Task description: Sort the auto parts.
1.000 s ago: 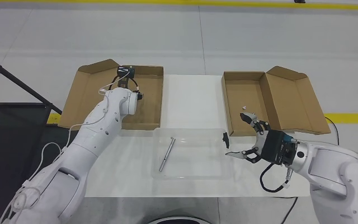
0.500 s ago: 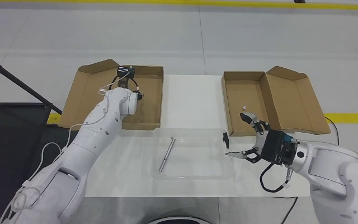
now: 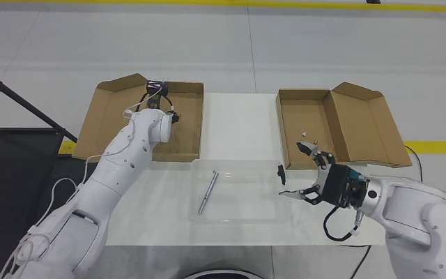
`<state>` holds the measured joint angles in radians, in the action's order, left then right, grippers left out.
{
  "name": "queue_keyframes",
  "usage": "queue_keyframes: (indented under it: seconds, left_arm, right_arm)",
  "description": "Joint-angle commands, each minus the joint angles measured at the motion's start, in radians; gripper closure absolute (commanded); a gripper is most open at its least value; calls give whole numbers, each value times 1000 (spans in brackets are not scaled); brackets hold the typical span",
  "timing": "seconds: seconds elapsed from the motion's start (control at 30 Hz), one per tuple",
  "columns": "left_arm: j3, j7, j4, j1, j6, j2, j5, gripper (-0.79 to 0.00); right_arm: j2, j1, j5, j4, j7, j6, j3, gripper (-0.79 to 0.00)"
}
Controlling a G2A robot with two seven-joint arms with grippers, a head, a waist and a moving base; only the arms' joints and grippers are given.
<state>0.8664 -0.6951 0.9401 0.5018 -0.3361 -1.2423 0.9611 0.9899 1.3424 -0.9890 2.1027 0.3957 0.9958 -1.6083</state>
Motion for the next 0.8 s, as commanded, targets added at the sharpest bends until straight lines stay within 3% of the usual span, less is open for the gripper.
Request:
queue_keyframes:
  seconds: [0.0, 0.23, 0.53, 0.67, 0.77]
  left_arm:
    - [36, 44, 22, 6, 33, 6, -27, -785]
    - [164, 93, 120, 50, 206, 37, -114, -785]
    - [371, 89, 258, 182, 576, 98, -252, -785]
    - [426, 22, 288, 222, 790, 123, -272, -785]
    - [426, 22, 288, 222, 790, 123, -272, -785]
  right_arm:
    - [-3, -4, -4, 22, 7, 17, 1, -785]
    - [-31, -49, 11, 89, 83, 17, 82, -785]
    - [-54, -287, 54, 21, 236, 17, 351, -785]
    - [-53, -308, 53, 5, 253, 15, 369, -785]
    - [-53, -308, 53, 5, 253, 15, 369, -785]
